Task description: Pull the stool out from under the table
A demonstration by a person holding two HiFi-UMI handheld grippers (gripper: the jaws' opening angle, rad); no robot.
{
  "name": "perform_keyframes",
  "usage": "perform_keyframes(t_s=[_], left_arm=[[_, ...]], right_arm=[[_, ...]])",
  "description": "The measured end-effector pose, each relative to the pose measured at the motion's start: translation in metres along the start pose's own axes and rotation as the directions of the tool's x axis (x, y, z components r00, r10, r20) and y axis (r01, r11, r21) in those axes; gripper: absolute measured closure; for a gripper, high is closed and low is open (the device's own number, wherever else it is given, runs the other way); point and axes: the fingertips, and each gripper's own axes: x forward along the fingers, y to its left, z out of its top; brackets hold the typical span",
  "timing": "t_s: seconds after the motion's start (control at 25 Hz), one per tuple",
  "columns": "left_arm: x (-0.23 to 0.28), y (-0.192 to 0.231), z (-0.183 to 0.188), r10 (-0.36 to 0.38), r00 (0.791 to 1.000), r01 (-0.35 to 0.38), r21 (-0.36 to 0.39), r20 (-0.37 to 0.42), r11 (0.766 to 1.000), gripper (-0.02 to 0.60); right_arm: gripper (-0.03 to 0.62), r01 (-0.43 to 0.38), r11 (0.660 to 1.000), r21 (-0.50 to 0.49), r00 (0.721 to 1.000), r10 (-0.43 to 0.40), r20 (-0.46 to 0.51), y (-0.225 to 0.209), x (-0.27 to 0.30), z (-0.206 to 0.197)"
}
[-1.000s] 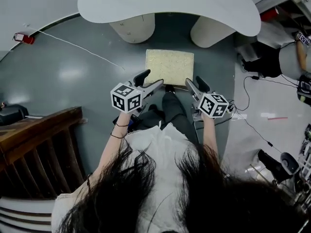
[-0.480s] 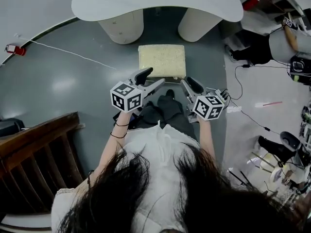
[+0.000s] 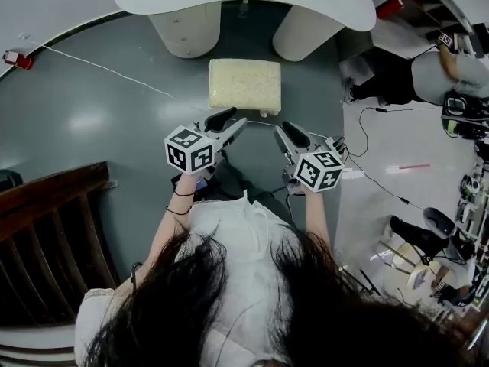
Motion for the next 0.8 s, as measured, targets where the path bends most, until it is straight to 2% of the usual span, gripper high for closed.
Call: perform_keyframes(t_s=[0.24, 0.52, 0.8], left_arm=[[-0.002, -0.034, -0.019, 0.027, 0.999, -0.027, 0.017, 0.020, 0.999, 0.411], [-0.010, -0.095, -0.048, 0.050, 0.998, -0.052, 0.068, 0.029, 0.996, 0.411], [-0.033, -0.162, -0.079, 0.070, 0.996, -0.075, 0.073, 0.059, 0.995, 0.411]], right_arm=[[0.479, -0.044, 0.999, -0.016, 0.999, 0.044, 0.015, 0.005, -0.035, -0.019], [0.484, -0.101, 0.994, -0.041, 0.993, 0.103, 0.049, 0.008, -0.089, -0.043], [0.487, -0.161, 0.984, -0.083, 0.982, 0.167, 0.083, 0.031, -0.149, -0.065]])
